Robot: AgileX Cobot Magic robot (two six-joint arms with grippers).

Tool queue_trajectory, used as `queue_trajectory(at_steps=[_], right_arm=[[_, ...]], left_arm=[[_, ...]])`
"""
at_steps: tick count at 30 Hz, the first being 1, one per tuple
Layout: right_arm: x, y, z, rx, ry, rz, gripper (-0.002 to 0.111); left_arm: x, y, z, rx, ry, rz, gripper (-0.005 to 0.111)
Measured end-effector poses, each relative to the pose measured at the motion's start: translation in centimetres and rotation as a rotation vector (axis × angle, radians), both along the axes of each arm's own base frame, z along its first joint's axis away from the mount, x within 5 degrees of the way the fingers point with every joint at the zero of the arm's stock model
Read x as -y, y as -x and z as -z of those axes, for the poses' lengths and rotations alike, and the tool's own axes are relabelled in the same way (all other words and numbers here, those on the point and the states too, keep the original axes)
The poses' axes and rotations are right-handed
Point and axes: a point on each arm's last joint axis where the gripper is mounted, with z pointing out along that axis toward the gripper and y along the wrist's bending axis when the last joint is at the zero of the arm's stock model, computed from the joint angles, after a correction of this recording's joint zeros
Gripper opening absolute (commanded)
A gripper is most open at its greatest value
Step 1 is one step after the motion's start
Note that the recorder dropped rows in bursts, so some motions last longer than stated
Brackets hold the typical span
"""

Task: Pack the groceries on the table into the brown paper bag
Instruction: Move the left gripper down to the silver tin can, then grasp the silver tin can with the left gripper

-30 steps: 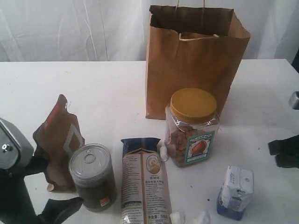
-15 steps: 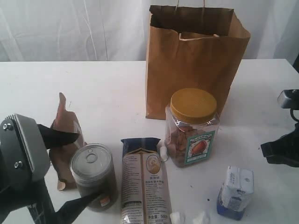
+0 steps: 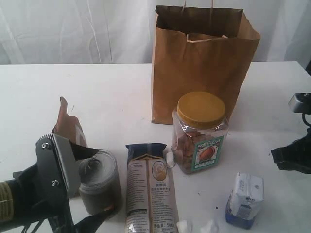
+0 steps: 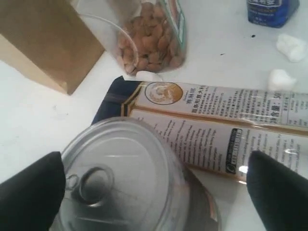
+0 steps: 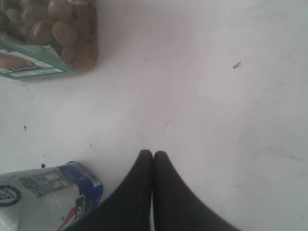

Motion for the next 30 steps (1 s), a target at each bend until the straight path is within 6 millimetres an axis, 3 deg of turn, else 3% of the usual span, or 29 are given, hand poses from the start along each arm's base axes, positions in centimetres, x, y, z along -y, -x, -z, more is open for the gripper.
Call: queue_trajectory(at_steps=[6, 10, 15, 23, 30], right_arm=[[0.0, 0.0, 0.0, -0.001, -0.001, -0.001, 0.0], [0.0, 0.0, 0.0, -0.001, -0.001, -0.001, 0.0], [0.0, 0.0, 0.0, -0.001, -0.001, -0.001, 0.0], [0.0, 0.0, 0.0, -0.002, -0.002, 0.002, 0.0], [-0.1, 0.1, 0.0, -0.016, -0.012, -0.005, 0.0]], left_arm=[[-0.1, -1.0, -0.8, 0.034, 0.1, -0.12, 0.105], [-0.5, -1.5, 0.0, -0.054, 0.078, -0.223, 0.105], [-0.5, -1.2, 1.2, -0.116, -0.024, -0.195, 0.105], [-0.6, -0.9, 1.5, -0.167, -0.041, -0.185, 0.105], [-0.3, -1.1, 1.1, -0.235, 0.097, -0.26, 0.105]])
